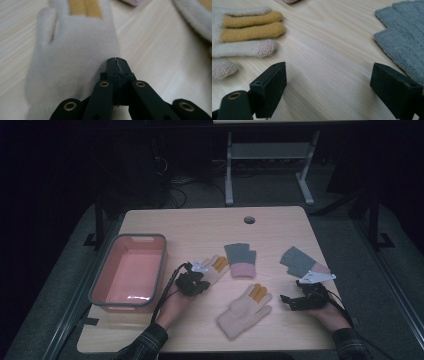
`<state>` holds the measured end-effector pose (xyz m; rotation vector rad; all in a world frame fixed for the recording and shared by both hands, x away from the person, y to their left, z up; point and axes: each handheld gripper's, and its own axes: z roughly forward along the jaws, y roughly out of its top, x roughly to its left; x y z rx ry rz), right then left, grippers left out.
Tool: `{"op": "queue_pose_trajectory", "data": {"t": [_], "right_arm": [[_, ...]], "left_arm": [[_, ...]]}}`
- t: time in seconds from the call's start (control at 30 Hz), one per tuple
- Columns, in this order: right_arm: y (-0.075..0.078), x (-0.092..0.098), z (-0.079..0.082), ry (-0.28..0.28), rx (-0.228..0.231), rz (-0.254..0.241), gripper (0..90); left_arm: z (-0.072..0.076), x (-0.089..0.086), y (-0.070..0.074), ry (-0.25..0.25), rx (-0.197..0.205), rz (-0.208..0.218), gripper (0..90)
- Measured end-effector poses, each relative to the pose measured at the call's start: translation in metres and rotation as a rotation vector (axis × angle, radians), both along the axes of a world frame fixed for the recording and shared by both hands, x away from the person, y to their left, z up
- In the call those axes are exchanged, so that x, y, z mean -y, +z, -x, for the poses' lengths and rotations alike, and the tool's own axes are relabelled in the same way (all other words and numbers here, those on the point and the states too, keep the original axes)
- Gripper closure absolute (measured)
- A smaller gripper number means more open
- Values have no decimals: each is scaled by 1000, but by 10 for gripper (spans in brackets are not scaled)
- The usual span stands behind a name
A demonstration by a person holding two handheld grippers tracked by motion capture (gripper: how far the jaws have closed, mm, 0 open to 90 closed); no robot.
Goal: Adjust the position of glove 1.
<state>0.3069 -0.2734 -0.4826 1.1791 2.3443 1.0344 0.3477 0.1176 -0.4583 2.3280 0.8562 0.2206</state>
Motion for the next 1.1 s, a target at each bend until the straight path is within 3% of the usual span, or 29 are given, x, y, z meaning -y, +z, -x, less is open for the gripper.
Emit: {"op": "queue_pose_trajectory", "data": {"t": [0.2,0.3,0.4,0.5,0.63,0.8,0.87,1.1], "right_arm": [[0,0,0,1,0,0,134],[0,0,0,0,0,0,134],[0,0,0,0,-1,0,134],[0,0,0,0,-1,0,134],[0,0,0,0,0,0,134],[0,0,0,0,0,1,134],[0,0,0,0,0,0,134],[0,0,0,0,0,1,134]], "left_arm": [[7,15,-2,-58,-35,31,897],[10,20,-1,-82,-31,34,896],[10,14,11,-68,-2,76,896],[4,-1,28,-12,43,112,894],[-7,-21,37,82,76,144,795],[-17,-34,32,168,70,169,638],[-18,-33,29,192,78,146,607],[-26,-31,16,257,85,121,589]]}}
